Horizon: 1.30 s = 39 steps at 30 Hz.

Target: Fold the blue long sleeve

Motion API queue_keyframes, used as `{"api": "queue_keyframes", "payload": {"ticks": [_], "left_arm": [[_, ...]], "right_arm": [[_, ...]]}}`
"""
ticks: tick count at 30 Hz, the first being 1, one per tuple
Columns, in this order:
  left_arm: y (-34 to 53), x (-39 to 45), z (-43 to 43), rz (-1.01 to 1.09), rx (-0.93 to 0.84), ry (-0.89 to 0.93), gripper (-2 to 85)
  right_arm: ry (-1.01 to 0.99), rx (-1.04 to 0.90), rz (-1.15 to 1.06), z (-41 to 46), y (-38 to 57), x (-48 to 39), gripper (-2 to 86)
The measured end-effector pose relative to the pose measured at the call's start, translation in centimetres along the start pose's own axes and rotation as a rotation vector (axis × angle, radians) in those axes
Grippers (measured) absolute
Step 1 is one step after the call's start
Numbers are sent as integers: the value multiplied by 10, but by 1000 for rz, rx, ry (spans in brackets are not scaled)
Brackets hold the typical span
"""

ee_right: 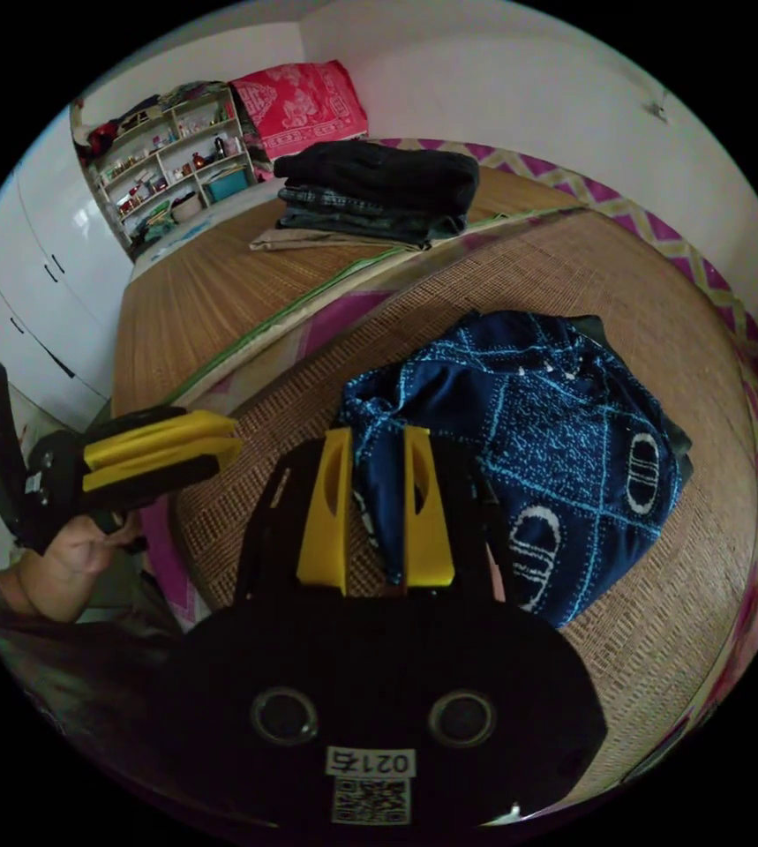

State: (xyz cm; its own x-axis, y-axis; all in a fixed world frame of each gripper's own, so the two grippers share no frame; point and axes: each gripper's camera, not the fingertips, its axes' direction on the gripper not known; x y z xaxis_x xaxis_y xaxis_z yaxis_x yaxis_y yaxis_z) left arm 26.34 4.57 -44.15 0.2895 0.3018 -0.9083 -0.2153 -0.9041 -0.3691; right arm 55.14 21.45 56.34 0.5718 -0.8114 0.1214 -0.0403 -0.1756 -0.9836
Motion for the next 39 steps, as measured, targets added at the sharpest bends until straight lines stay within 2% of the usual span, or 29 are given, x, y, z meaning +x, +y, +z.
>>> {"api": "queue_keyframes", "payload": {"ticks": [5,9,13,20,24,30,33,36,39], "left_arm": [[-3,0,13,-6,-10,-10,8],[-13,0,32,10,-37,5,22],[-32,3,58,32,-56,73,68],[-73,3,119,20,-179,70,97],[-84,-2,134,60,-188,147,22],[-91,-16,136,35,-171,198,-2],[-86,-20,129,2,-179,316,-3],[-70,-16,122,-12,-173,287,-3],[-62,-19,114,-31,-151,273,-1]], "right_arm": [[-15,8,-1,-13,5,6,76],[-14,35,77,-31,4,29,6],[-174,162,153,-93,23,76,-5],[-281,345,295,-223,75,168,-7],[-291,462,395,-309,134,238,-8],[-311,605,681,-412,292,354,-8],[-388,566,842,-404,376,388,-7],[-527,506,985,-367,431,400,-3],[-616,613,987,-376,455,396,1]]}}
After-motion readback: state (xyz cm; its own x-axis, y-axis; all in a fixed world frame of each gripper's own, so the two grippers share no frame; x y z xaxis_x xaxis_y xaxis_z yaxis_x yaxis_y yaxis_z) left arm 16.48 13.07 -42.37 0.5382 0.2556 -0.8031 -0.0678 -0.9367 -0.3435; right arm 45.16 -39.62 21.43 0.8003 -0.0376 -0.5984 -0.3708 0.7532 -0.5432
